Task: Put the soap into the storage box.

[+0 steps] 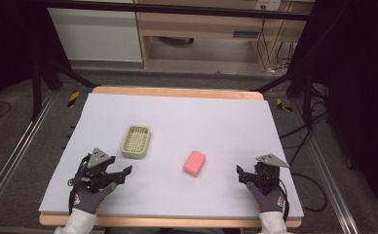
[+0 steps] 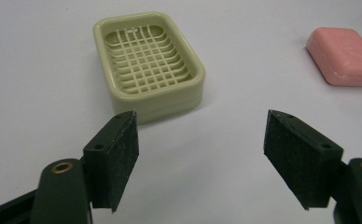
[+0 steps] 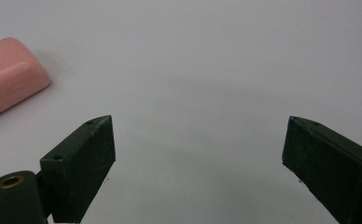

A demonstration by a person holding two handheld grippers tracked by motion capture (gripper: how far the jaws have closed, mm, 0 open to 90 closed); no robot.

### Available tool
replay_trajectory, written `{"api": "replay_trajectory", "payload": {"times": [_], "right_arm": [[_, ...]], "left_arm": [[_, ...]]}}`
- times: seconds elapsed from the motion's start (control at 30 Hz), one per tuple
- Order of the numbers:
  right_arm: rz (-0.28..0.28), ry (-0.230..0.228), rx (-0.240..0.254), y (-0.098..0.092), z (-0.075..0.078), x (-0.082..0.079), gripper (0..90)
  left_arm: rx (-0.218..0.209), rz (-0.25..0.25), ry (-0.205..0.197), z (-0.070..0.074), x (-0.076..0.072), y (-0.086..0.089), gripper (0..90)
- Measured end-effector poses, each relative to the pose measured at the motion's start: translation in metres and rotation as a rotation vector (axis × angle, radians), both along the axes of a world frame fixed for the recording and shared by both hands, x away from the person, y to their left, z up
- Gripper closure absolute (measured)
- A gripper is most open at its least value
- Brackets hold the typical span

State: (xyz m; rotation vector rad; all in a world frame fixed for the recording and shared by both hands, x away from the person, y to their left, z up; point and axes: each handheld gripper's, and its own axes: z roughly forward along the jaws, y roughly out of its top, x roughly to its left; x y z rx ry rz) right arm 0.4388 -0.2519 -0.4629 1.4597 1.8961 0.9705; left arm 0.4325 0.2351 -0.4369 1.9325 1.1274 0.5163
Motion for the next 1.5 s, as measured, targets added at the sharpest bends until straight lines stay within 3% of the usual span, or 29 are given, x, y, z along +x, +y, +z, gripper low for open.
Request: {"api": "replay_trajectory", "payload": {"times": [0.43,0.63,1.07,1.3,1.5], "right_arm": [[-0.015,-0.018,-0.004,0.001,0.002,-0.003,8.3],[-0.009,-0.019,-0.008,0.002,0.002,-0.003,8.2],[-0.015,-0.025,-0.007,0.002,0.003,-0.004,7.9],[-0.019,-0.025,-0.007,0.002,0.003,-0.004,7.8],[-0.019,-0.026,-0.008,0.002,0.003,-0.003,7.8]], "left_arm": [[0.015,-0.046,-0.019,0.026,0.010,-0.021,25.9],[0.059,-0.086,-0.018,0.041,0.022,-0.042,25.5],[0.080,-0.147,-0.012,0.046,0.036,-0.083,26.9],[0.070,-0.164,-0.001,0.044,0.042,-0.103,27.3],[0.095,-0.178,0.000,0.043,0.045,-0.117,27.3]]}}
